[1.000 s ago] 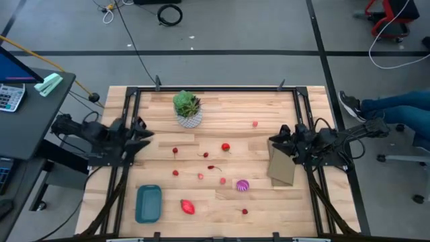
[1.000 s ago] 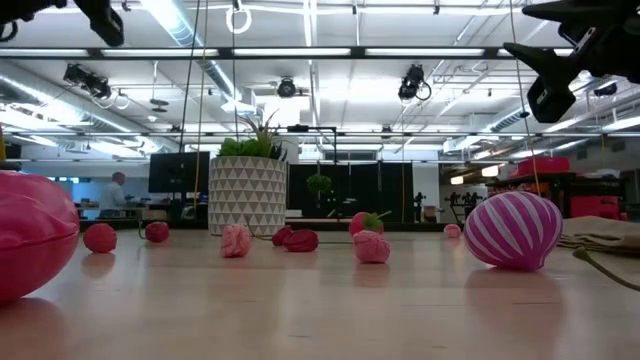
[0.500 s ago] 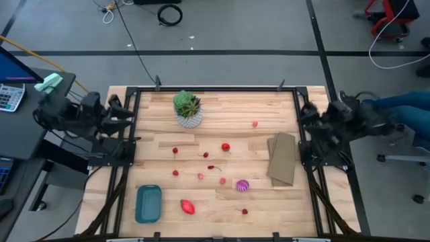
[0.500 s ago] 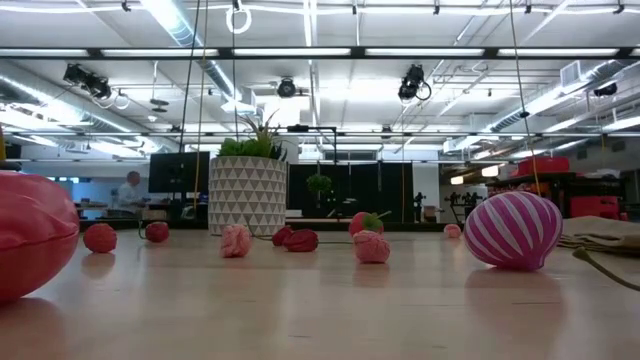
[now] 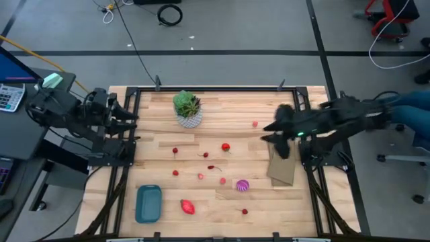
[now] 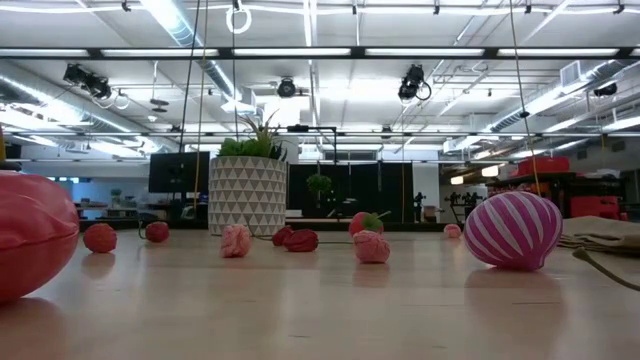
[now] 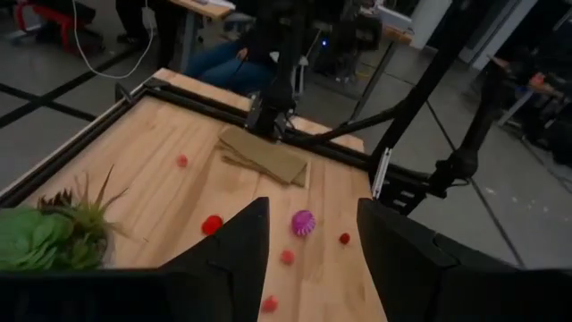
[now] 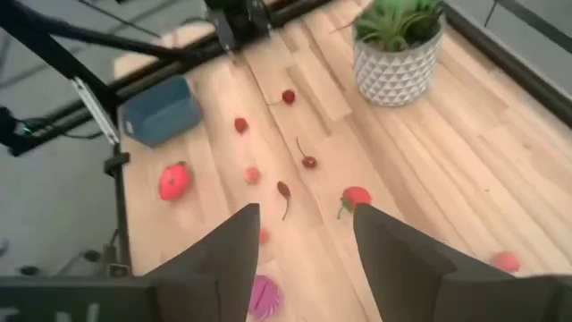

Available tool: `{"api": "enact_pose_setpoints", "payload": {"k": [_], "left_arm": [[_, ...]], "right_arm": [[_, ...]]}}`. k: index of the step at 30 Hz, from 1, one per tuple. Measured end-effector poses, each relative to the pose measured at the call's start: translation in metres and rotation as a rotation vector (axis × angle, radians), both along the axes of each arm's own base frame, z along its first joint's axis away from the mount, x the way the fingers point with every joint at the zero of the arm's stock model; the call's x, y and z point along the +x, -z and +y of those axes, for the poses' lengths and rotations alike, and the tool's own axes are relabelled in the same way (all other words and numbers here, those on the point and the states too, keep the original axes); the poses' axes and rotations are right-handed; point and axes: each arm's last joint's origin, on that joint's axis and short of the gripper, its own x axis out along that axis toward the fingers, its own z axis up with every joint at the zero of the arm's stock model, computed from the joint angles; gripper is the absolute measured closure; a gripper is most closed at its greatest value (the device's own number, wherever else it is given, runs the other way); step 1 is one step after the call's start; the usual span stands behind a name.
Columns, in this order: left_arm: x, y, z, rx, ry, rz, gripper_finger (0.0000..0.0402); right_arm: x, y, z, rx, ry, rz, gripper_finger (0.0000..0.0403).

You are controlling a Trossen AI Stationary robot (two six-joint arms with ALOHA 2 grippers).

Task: Pick and placing Produce into tupperware
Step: Put the red cherry into the bin

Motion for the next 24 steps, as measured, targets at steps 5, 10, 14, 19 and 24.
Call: {"api": "enact_pose_setpoints", "payload": {"k": [5,10,14,19,24], "left_arm": [[0.013,-0.002,-0.005,0.005,0.002,-0.006,0.0221],[0.025,-0.005,-0.010,0.111,0.004,-0.034,0.0225],[0.034,-0.008,-0.013,0.123,0.007,-0.052,0.0223],[0.050,-0.003,-0.020,0.147,0.011,-0.004,0.0221],[0.065,0.011,-0.026,0.174,0.015,0.130,0.0223]], "right_arm": [[0.053,0.025,0.015,-0.012,0.000,0.035,0.0211],[0.100,0.054,0.025,-0.034,-0.007,0.056,0.0211],[0.130,0.084,0.040,0.011,-0.082,0.110,0.0211],[0.157,0.124,0.050,0.005,-0.083,0.209,0.0211],[0.170,0.154,0.061,0.069,-0.088,0.291,0.0211]]}}
